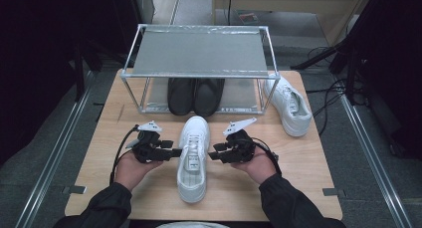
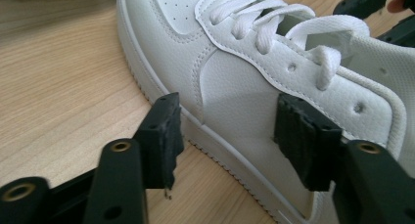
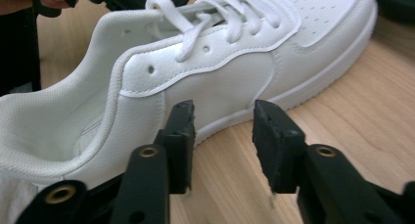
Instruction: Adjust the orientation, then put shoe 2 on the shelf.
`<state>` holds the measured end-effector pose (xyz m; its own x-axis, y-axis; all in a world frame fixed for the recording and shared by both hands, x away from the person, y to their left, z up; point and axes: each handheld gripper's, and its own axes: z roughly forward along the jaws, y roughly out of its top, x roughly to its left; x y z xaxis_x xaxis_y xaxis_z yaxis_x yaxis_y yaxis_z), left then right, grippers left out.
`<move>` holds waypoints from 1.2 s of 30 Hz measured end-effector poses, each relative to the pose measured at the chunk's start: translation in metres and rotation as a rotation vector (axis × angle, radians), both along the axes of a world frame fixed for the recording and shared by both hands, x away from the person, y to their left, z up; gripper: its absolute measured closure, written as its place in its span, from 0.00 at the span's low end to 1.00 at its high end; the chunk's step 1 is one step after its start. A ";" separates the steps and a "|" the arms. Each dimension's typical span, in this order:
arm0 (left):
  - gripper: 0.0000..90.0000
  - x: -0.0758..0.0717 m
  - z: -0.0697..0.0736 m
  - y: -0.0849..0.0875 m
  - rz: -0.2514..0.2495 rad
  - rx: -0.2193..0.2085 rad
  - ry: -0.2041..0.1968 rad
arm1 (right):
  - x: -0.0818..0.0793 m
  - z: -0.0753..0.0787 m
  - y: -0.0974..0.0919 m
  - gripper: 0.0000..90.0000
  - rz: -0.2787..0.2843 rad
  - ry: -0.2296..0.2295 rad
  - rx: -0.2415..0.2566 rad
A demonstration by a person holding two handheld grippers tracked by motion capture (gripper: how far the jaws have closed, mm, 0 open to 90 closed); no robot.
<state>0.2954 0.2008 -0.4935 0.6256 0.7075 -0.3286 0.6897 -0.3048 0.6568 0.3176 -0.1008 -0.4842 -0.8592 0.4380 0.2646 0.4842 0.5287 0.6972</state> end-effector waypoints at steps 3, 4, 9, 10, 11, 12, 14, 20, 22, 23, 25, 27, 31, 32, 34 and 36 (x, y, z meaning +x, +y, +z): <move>0.43 -0.001 0.002 0.000 -0.007 0.002 -0.013 | 0.001 0.003 -0.006 0.62 -0.016 -0.009 0.003; 0.42 -0.001 0.002 0.000 -0.012 0.004 -0.015 | 0.002 0.004 -0.009 0.62 -0.022 -0.011 0.007; 0.41 -0.003 0.006 0.002 -0.025 -0.005 -0.025 | 0.005 0.010 -0.023 0.62 -0.066 -0.021 0.026; 0.41 -0.003 0.007 0.003 -0.025 -0.007 -0.024 | 0.006 0.012 -0.026 0.61 -0.075 -0.024 0.028; 0.41 -0.003 0.007 0.004 -0.027 -0.009 -0.020 | 0.006 0.013 -0.028 0.61 -0.082 -0.027 0.032; 0.41 -0.004 0.008 0.005 -0.029 -0.007 -0.019 | 0.007 0.014 -0.031 0.61 -0.087 -0.033 0.033; 0.41 -0.004 0.008 0.006 -0.030 -0.010 -0.012 | 0.008 0.016 -0.036 0.61 -0.100 -0.031 0.036; 0.40 -0.005 0.011 0.008 -0.033 -0.021 -0.018 | 0.012 0.018 -0.048 0.60 -0.113 -0.030 0.018; 0.40 -0.005 0.011 0.009 -0.036 -0.022 -0.018 | 0.013 0.018 -0.053 0.60 -0.121 -0.023 0.017; 0.40 -0.005 0.011 0.009 -0.036 -0.022 -0.018 | 0.014 0.019 -0.055 0.60 -0.126 -0.023 0.017; 0.40 -0.006 0.011 0.010 -0.036 -0.022 -0.018 | 0.016 0.020 -0.060 0.60 -0.134 -0.026 0.019; 0.40 -0.006 0.011 0.010 -0.036 -0.021 -0.018 | 0.017 0.021 -0.063 0.60 -0.144 -0.025 0.018; 0.40 -0.006 0.013 0.010 -0.031 -0.031 -0.033 | 0.020 0.022 -0.069 0.59 -0.163 -0.028 0.019; 0.40 -0.006 0.013 0.010 -0.032 -0.038 -0.036 | 0.020 0.022 -0.071 0.59 -0.165 -0.029 0.024; 0.40 -0.006 0.014 0.010 -0.036 -0.038 -0.033 | 0.021 0.023 -0.073 0.59 -0.173 -0.028 0.026; 0.40 -0.006 0.013 0.010 -0.034 -0.034 -0.032 | 0.022 0.024 -0.076 0.59 -0.176 -0.035 0.026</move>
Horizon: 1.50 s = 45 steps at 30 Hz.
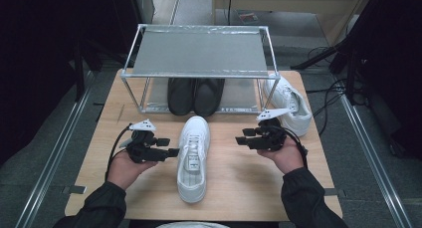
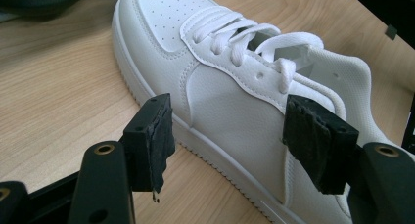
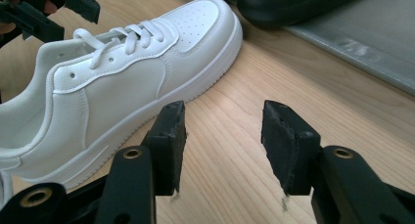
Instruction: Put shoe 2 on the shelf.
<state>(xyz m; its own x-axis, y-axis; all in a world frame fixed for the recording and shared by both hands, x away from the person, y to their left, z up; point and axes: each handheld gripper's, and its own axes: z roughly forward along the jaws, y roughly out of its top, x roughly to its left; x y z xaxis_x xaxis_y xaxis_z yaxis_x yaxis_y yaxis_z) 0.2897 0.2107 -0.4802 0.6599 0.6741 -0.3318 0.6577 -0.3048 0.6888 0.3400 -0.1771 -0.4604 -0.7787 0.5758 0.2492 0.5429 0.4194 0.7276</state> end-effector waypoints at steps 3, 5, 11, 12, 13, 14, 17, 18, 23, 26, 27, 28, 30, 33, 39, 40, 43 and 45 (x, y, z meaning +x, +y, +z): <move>0.40 0.000 0.000 0.000 0.000 0.004 0.005 | 0.002 0.002 -0.005 0.59 -0.013 -0.008 -0.005; 0.40 0.000 0.000 0.000 0.000 0.004 0.004 | 0.003 0.002 -0.009 0.59 -0.021 -0.012 -0.007; 0.40 -0.001 0.000 -0.001 -0.007 0.007 0.009 | 0.010 0.004 -0.026 0.60 -0.070 -0.017 -0.003; 0.40 -0.001 0.000 -0.001 -0.008 0.008 0.010 | 0.011 0.005 -0.028 0.60 -0.078 -0.017 0.000; 0.40 -0.001 0.000 -0.001 -0.008 0.009 0.011 | 0.012 0.005 -0.032 0.60 -0.090 -0.019 0.001; 0.40 -0.001 0.000 -0.001 -0.007 0.011 0.010 | 0.013 0.005 -0.035 0.61 -0.094 -0.025 0.000; 0.40 -0.002 0.000 -0.001 -0.007 0.012 0.010 | 0.016 0.007 -0.046 0.61 -0.129 -0.024 -0.005; 0.40 -0.002 0.000 -0.001 -0.009 0.012 0.011 | 0.018 0.008 -0.051 0.61 -0.142 -0.025 -0.003; 0.40 -0.005 -0.001 -0.001 -0.008 0.020 0.012 | 0.027 0.006 -0.070 0.62 -0.201 -0.025 0.002; 0.40 -0.007 -0.001 -0.001 -0.002 0.019 0.011 | 0.034 0.003 -0.079 0.62 -0.239 -0.022 -0.004; 0.40 -0.008 -0.001 -0.001 -0.005 0.018 0.016 | 0.037 0.003 -0.082 0.63 -0.254 -0.025 -0.005; 0.40 -0.009 -0.001 -0.001 0.001 0.020 0.013 | 0.039 0.003 -0.084 0.63 -0.267 -0.028 -0.008; 0.40 -0.011 -0.001 0.000 0.000 0.018 0.016 | 0.044 0.004 -0.088 0.63 -0.289 -0.035 -0.026; 0.40 -0.014 -0.002 0.001 -0.003 0.017 0.020 | 0.052 0.004 -0.096 0.63 -0.317 -0.037 -0.033; 0.40 -0.018 -0.003 0.004 0.004 0.022 0.014 | 0.071 0.007 -0.112 0.63 -0.389 -0.049 -0.052; 0.40 -0.019 -0.003 0.005 0.006 0.023 0.015 | 0.074 0.009 -0.116 0.63 -0.402 -0.052 -0.052; 0.40 -0.021 -0.003 0.006 0.014 0.025 0.016 | 0.082 0.013 -0.123 0.63 -0.425 -0.062 -0.074; 0.40 -0.022 -0.003 0.007 0.018 0.019 0.009 | 0.086 0.015 -0.127 0.64 -0.443 -0.065 -0.075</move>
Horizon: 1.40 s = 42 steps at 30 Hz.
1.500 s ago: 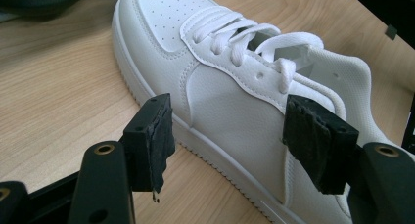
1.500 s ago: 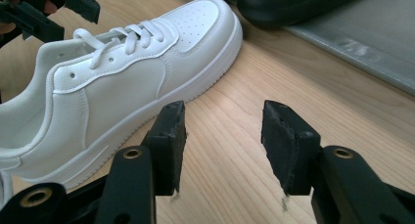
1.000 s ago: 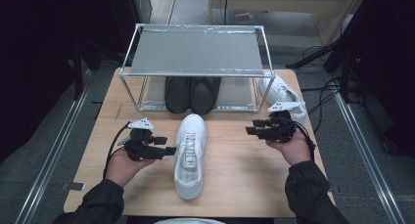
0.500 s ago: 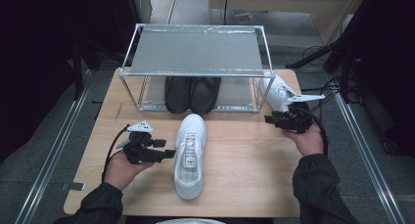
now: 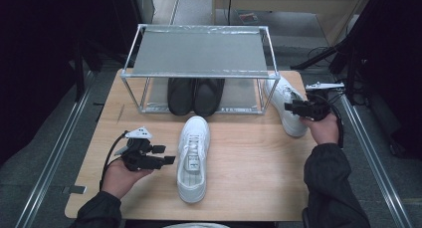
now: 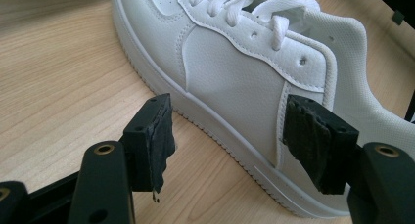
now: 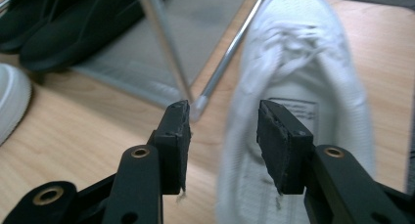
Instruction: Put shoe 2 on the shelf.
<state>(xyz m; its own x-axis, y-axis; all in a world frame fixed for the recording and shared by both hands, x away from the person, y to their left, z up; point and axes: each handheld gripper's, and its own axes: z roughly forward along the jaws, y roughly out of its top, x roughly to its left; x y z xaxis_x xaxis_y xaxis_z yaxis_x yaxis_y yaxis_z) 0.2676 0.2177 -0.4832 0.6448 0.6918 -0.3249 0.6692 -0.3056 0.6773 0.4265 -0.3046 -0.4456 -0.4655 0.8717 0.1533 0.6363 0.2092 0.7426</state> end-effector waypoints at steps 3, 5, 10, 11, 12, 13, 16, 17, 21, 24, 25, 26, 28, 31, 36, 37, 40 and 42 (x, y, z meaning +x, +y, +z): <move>0.40 -0.002 0.001 0.001 0.003 0.004 -0.004 | 0.007 -0.001 -0.004 0.64 -0.018 0.011 0.013; 0.40 -0.003 0.000 0.001 0.004 0.008 -0.005 | 0.013 -0.002 -0.004 0.64 -0.027 0.016 0.011; 0.40 -0.005 0.000 0.002 0.008 0.009 -0.006 | 0.025 -0.009 -0.001 0.66 -0.039 0.042 0.014; 0.40 -0.005 0.000 0.002 0.009 0.011 -0.006 | 0.028 -0.011 0.001 0.66 -0.039 0.047 0.015; 0.40 -0.005 0.000 0.002 0.010 0.011 -0.005 | 0.029 -0.012 0.002 0.67 -0.036 0.051 0.015; 0.40 -0.005 0.000 0.002 0.011 0.010 -0.004 | 0.031 -0.015 0.006 0.67 -0.029 0.056 0.006; 0.40 -0.005 0.000 0.003 0.014 0.011 -0.005 | 0.035 -0.021 0.013 0.71 -0.023 0.068 -0.022; 0.40 -0.006 0.000 0.004 0.016 0.011 -0.007 | 0.036 -0.021 0.015 0.75 -0.022 0.069 -0.053; 0.40 -0.006 0.000 0.003 0.014 0.012 -0.003 | 0.037 -0.021 0.016 0.85 -0.010 0.077 -0.061; 0.40 -0.006 0.000 0.003 0.014 0.012 -0.004 | 0.037 -0.020 0.014 0.88 -0.013 0.088 -0.029; 0.40 -0.006 0.000 0.004 0.015 0.013 -0.006 | 0.037 -0.020 0.013 0.89 -0.017 0.094 -0.019; 0.40 -0.006 0.000 0.004 0.016 0.010 -0.006 | 0.037 -0.020 0.012 0.89 -0.020 0.097 -0.011; 0.40 -0.005 0.000 0.005 0.017 0.010 -0.003 | 0.037 -0.019 0.009 0.90 -0.030 0.100 0.008; 0.40 -0.004 0.000 0.006 0.021 0.012 0.000 | 0.035 -0.015 0.004 0.90 -0.049 0.091 0.019; 0.40 -0.004 0.000 0.007 0.026 0.009 0.000 | 0.031 -0.008 -0.003 0.90 -0.064 0.074 0.034; 0.40 -0.004 0.000 0.007 0.026 0.010 -0.001 | 0.031 -0.006 -0.004 0.90 -0.067 0.071 0.043; 0.40 -0.004 0.000 0.006 0.021 0.006 -0.003 | 0.027 -0.001 -0.008 0.90 -0.082 0.060 0.045; 0.40 -0.004 0.001 0.006 0.018 0.007 -0.004 | 0.024 0.002 -0.010 0.90 -0.088 0.061 0.039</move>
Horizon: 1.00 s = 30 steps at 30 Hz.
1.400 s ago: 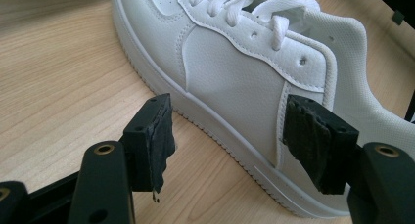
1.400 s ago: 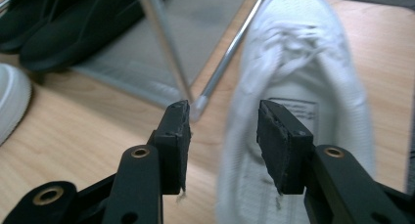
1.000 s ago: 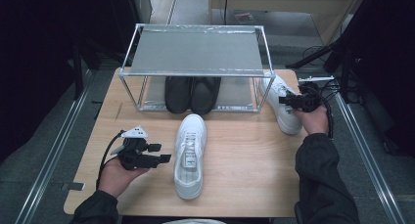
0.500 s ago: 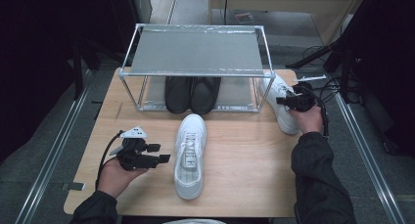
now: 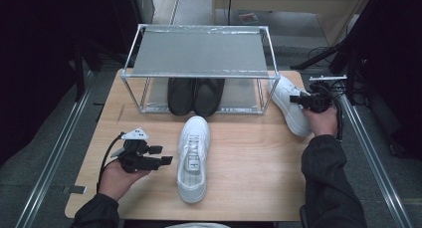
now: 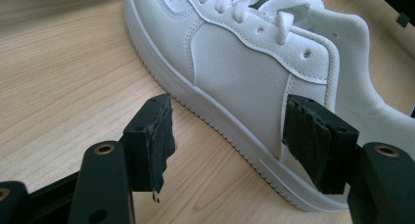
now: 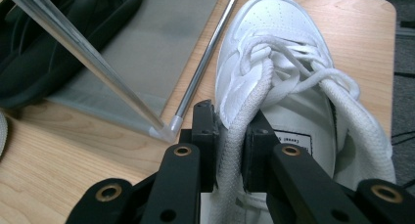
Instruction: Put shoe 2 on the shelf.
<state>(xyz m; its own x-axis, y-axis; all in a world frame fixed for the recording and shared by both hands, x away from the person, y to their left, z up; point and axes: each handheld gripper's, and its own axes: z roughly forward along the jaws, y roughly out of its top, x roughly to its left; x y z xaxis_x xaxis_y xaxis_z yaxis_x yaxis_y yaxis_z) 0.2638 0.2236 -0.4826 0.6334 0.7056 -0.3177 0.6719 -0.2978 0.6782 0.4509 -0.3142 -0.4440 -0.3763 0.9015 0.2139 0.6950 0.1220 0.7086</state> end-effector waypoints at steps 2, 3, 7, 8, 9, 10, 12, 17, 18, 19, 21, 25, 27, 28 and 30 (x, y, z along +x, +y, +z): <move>0.40 0.001 0.000 0.000 -0.002 -0.002 0.001 | -0.003 0.002 -0.003 0.90 -0.001 0.002 -0.005; 0.40 0.001 0.000 -0.001 -0.004 -0.003 0.002 | -0.006 0.003 -0.005 0.90 -0.006 0.004 -0.004; 0.40 0.003 0.001 -0.002 -0.011 -0.004 0.000 | -0.012 0.006 -0.011 0.90 -0.023 0.005 0.014; 0.40 0.003 0.001 -0.002 -0.013 -0.004 -0.002 | -0.014 0.007 -0.012 0.90 -0.024 0.006 0.010; 0.40 0.003 0.001 -0.002 -0.015 -0.005 -0.003 | -0.016 0.007 -0.013 0.90 -0.023 0.006 0.010; 0.40 0.004 0.001 -0.003 -0.016 -0.005 -0.005 | -0.018 0.007 -0.014 0.90 -0.025 0.006 0.013; 0.40 0.004 0.002 -0.003 -0.018 -0.010 -0.011 | -0.022 0.008 -0.015 0.90 -0.027 0.006 0.015; 0.40 0.007 0.003 -0.005 -0.024 -0.018 -0.013 | -0.032 0.009 -0.016 0.90 -0.019 0.013 0.023; 0.40 0.008 0.003 -0.005 -0.029 -0.015 -0.014 | -0.034 0.010 -0.016 0.90 -0.018 0.013 0.021; 0.40 0.009 0.004 -0.005 -0.032 -0.018 -0.014 | -0.035 0.010 -0.015 0.90 -0.018 0.013 0.020; 0.40 0.010 0.004 -0.006 -0.035 -0.021 -0.016 | -0.040 0.011 -0.015 0.90 -0.017 0.011 0.017; 0.40 0.013 0.006 -0.007 -0.040 -0.027 -0.021 | -0.049 0.015 -0.015 0.90 -0.015 0.000 0.017; 0.40 0.014 0.006 -0.008 -0.048 -0.029 -0.025 | -0.055 0.017 -0.016 0.89 -0.017 -0.003 0.020; 0.40 0.015 0.006 -0.008 -0.046 -0.034 -0.026 | -0.058 0.018 -0.017 0.89 -0.017 -0.006 0.019; 0.40 0.017 0.007 -0.009 -0.054 -0.035 -0.025 | -0.063 0.019 -0.017 0.89 -0.021 -0.008 0.020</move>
<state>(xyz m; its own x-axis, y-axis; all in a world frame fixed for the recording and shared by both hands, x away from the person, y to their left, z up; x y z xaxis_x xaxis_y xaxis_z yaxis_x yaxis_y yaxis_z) 0.2808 0.2145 -0.4756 0.6780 0.6592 -0.3251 0.6382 -0.3085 0.7054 0.3882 -0.3311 -0.4247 -0.3594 0.9046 0.2293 0.6919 0.0934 0.7160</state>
